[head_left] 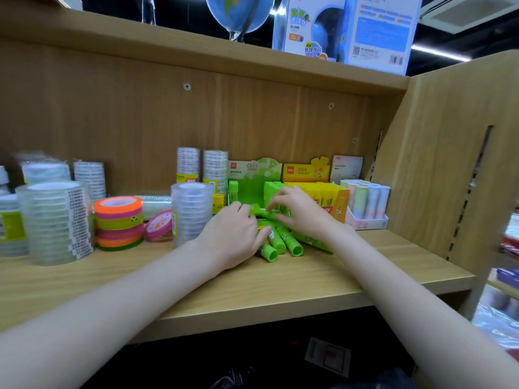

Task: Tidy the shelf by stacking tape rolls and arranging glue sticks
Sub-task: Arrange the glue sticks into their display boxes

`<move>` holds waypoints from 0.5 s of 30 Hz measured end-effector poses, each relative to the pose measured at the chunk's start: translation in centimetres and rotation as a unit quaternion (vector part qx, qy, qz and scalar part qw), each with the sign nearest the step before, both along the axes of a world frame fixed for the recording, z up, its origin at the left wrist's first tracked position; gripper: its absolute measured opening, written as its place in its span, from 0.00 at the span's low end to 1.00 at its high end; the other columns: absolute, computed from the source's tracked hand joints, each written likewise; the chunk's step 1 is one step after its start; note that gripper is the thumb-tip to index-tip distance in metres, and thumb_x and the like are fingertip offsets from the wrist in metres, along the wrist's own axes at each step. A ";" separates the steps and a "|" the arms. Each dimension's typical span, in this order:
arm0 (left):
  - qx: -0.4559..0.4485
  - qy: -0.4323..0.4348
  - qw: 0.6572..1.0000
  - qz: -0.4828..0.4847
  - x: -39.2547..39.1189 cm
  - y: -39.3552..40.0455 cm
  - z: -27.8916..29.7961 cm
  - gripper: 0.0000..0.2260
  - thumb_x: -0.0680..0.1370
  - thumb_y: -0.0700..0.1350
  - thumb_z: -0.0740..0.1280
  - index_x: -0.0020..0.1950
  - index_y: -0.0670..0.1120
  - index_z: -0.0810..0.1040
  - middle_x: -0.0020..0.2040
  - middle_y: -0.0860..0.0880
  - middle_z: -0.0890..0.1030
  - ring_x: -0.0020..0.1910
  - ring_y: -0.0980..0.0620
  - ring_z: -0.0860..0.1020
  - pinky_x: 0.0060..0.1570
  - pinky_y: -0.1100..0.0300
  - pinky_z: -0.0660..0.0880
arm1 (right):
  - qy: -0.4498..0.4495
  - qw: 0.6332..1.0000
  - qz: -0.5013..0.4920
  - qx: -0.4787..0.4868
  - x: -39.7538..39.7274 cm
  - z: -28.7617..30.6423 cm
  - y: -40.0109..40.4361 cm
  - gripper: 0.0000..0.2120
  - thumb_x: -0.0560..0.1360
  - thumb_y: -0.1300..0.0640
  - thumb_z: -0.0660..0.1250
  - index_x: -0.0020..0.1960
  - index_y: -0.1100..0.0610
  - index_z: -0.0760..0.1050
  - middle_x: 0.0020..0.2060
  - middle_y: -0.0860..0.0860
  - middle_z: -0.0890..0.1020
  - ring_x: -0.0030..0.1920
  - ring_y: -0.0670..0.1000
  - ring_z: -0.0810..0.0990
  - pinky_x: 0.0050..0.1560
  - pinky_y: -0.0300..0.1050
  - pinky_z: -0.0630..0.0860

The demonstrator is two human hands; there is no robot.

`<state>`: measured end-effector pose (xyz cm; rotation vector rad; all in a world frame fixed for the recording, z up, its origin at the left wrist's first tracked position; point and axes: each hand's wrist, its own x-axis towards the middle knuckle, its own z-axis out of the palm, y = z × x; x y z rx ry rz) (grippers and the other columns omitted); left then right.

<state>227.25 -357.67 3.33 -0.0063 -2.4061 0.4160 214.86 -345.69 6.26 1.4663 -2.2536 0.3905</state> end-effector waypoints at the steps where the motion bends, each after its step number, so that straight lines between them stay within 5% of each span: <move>1: -0.019 0.013 1.000 -0.001 -0.1 -0.1 0.1 0.25 0.76 0.53 0.51 0.28 0.41 0.77 0.26 0.43 0.74 0.29 0.45 0.73 0.31 0.56 0.71 | -0.009 1.000 0.002 0.005 0.0 -0.2 0.1 0.11 0.76 0.59 0.65 0.57 0.55 0.77 0.57 0.54 0.74 0.58 0.52 0.67 0.57 0.41 0.62; 5: -0.071 0.037 0.997 0.019 0.1 -0.5 1.2 0.26 0.77 0.52 0.51 0.35 0.37 0.79 0.33 0.41 0.78 0.32 0.44 0.74 0.33 0.55 0.74 | -0.021 1.000 0.000 -0.006 -0.3 -0.4 -0.1 0.11 0.76 0.59 0.64 0.58 0.55 0.77 0.56 0.54 0.75 0.58 0.53 0.69 0.52 0.38 0.59; 10: -0.052 0.037 0.998 0.021 0.8 -0.8 2.0 0.22 0.76 0.51 0.53 0.43 0.39 0.83 0.47 0.40 0.83 0.41 0.43 0.80 0.46 0.51 0.70 | -0.137 0.974 0.129 -0.127 0.9 1.4 -1.0 0.24 0.73 0.65 0.67 0.67 0.54 0.68 0.59 0.46 0.73 0.52 0.44 0.73 0.46 0.31 0.72; 15: -0.076 0.081 0.994 0.020 2.5 -1.8 2.3 0.18 0.74 0.49 0.54 0.46 0.43 0.83 0.52 0.43 0.82 0.51 0.43 0.80 0.60 0.48 0.62 | -0.125 0.977 0.104 -0.138 1.4 2.3 -2.9 0.07 0.73 0.64 0.68 0.51 0.63 0.79 0.38 0.50 0.81 0.29 0.37 0.76 0.35 0.26 0.69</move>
